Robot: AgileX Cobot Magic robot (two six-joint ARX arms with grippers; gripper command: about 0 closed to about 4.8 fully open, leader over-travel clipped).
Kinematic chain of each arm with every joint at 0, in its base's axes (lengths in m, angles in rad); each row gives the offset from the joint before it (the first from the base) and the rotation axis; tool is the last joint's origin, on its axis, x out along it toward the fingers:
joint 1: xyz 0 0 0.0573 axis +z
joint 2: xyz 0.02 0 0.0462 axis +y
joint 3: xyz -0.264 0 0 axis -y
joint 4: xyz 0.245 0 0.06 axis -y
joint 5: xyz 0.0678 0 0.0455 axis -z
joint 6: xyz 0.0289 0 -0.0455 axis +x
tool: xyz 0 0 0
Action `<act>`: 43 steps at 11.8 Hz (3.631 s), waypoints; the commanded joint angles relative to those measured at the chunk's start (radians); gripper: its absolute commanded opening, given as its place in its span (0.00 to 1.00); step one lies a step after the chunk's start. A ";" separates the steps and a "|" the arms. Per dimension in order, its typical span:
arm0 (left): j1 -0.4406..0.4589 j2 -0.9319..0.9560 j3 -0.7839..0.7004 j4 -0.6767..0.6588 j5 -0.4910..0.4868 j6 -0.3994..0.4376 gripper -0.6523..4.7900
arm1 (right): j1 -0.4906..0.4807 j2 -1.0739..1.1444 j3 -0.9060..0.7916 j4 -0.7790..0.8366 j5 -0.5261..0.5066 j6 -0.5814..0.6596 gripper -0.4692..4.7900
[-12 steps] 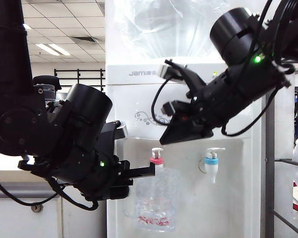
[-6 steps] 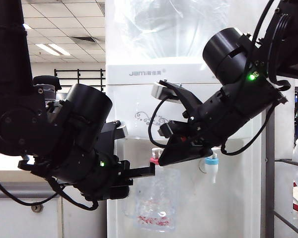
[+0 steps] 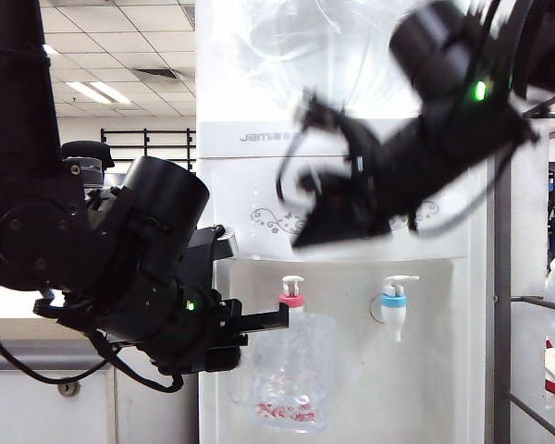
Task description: Pick up the plastic mug from the left desk, go to the hot water outlet of the water dispenser, press the vertical switch to get some water, then put the mug back on the desk.
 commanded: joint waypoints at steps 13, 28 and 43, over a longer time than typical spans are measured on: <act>-0.002 -0.007 0.005 0.043 0.000 -0.003 0.11 | 0.002 0.110 0.066 -0.104 0.035 -0.018 0.08; -0.002 -0.007 0.005 0.043 0.000 -0.004 0.11 | 0.002 0.156 0.065 -0.113 0.044 -0.025 0.08; -0.002 -0.007 0.005 0.043 0.000 -0.004 0.11 | 0.002 0.157 0.066 -0.092 0.051 -0.025 0.08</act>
